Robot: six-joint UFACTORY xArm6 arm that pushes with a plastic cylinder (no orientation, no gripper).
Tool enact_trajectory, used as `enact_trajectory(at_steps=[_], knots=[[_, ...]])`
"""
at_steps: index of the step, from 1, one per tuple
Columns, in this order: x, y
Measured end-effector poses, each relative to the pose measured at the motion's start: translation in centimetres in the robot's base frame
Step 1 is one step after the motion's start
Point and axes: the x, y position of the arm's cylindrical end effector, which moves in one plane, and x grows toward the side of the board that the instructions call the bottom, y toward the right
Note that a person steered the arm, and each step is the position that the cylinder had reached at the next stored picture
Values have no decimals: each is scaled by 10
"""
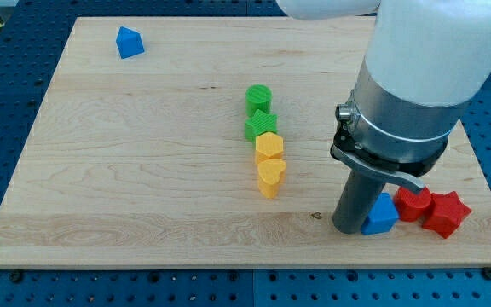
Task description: Slide the blue triangle towards the center left
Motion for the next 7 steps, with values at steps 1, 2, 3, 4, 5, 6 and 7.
enact_trajectory(at_steps=[1,2,3,4,5,6,7], knots=[[0,20],[0,11],[3,-39],[7,-101],[8,-155],[7,-206],[-57,-225]])
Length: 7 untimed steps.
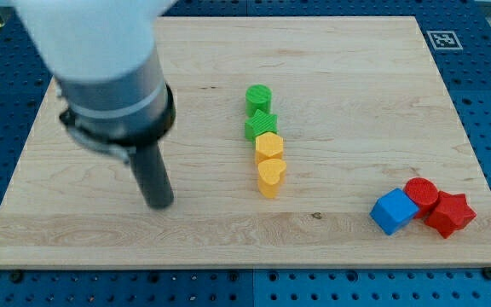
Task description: Slide the blue triangle towards the center left
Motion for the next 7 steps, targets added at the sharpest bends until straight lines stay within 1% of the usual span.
enact_trajectory(at_steps=[1,2,3,5,6,7], knots=[[-75,-10],[-134,-35],[-176,-44],[-232,-39],[-272,-56],[-294,-79]])
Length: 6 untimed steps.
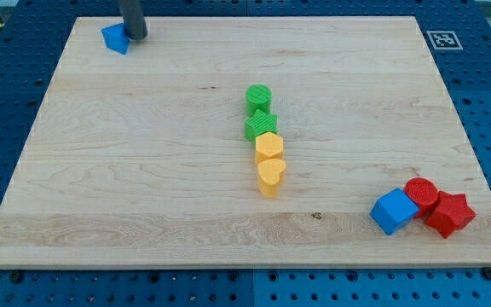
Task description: Slide the blue triangle towards the center left
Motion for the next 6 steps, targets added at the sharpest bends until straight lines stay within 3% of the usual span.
enact_trajectory(at_steps=[2,4,5,6], knots=[[19,-36],[95,-42],[109,-42],[59,-44]])
